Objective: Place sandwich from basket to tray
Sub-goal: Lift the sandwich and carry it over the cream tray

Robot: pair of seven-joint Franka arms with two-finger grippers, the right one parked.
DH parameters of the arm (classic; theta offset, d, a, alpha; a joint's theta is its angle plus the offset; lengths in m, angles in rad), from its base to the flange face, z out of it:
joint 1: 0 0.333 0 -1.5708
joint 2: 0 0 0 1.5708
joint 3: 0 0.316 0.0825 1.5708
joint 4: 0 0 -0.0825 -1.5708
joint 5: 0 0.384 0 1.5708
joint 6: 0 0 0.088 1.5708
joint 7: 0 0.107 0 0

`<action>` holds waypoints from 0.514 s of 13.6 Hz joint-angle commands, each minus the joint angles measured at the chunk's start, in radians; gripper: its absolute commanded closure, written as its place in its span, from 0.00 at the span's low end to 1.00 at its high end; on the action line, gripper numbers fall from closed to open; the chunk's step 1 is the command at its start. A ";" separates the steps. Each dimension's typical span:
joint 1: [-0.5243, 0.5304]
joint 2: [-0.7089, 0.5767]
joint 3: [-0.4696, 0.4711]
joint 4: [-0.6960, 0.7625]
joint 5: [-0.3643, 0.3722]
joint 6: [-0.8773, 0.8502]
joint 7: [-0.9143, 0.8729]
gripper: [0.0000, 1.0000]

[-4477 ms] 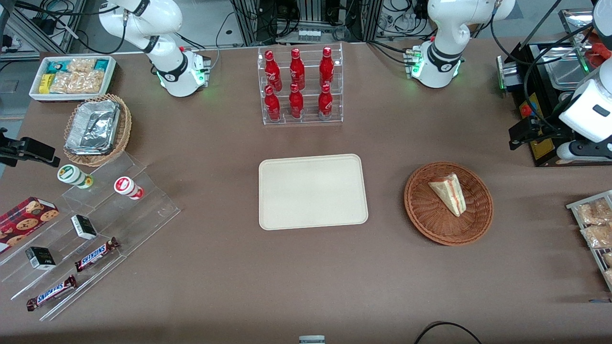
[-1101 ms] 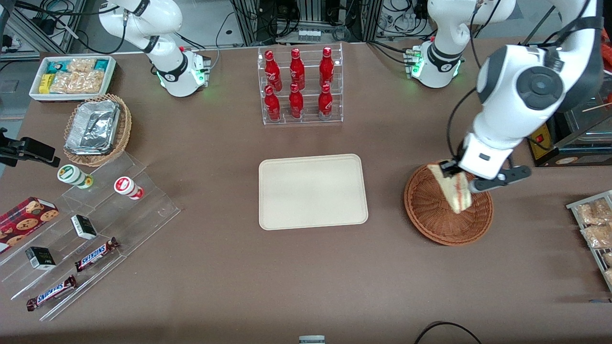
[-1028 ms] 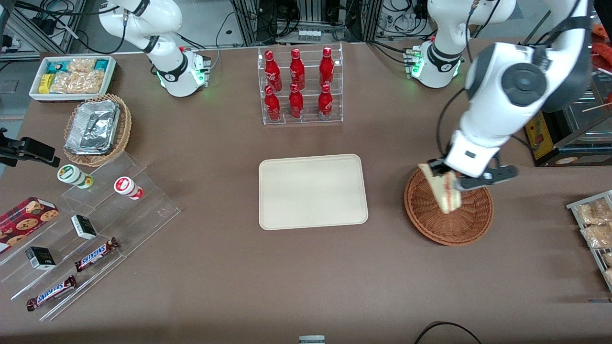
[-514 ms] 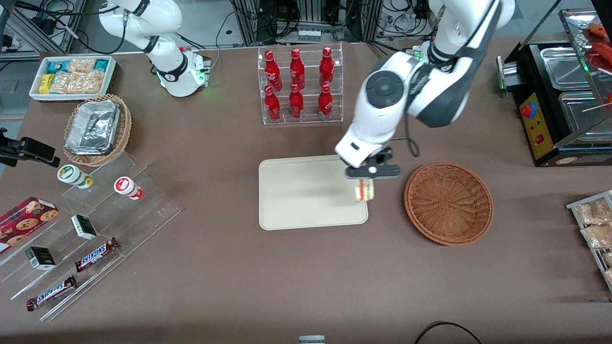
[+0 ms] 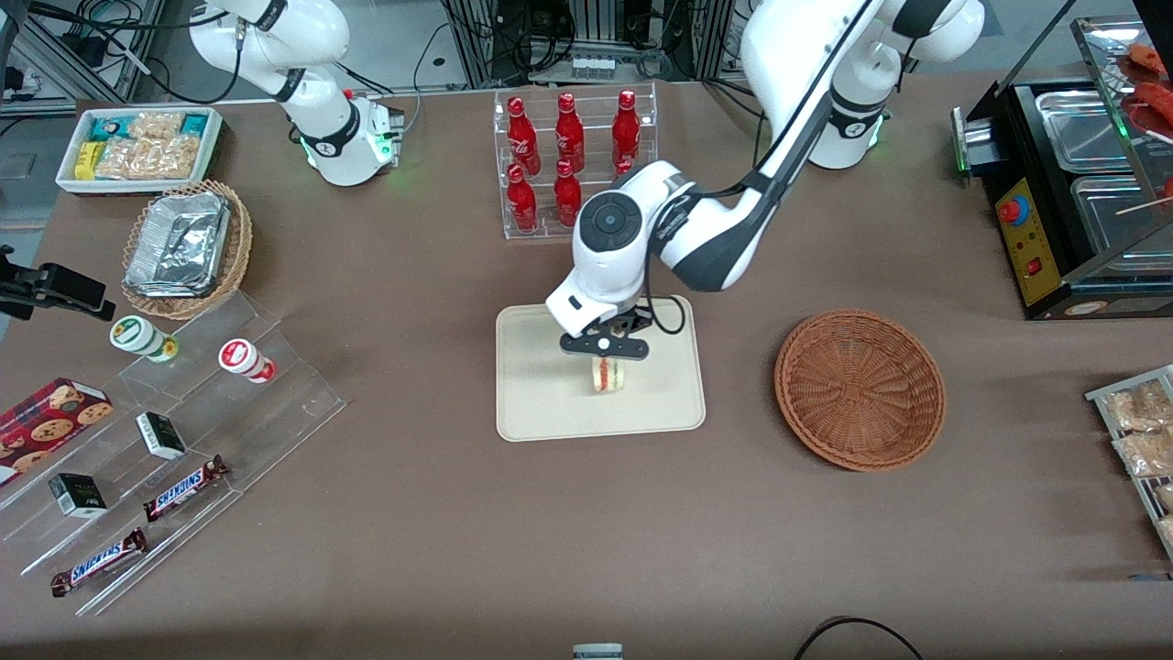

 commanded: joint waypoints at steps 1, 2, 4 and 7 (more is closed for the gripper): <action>-0.029 0.059 0.012 0.038 0.019 0.048 -0.044 1.00; -0.029 0.074 0.012 0.038 0.021 0.065 -0.061 1.00; -0.031 0.102 0.014 0.038 0.021 0.079 -0.063 1.00; -0.030 0.116 0.017 0.035 0.021 0.079 -0.066 1.00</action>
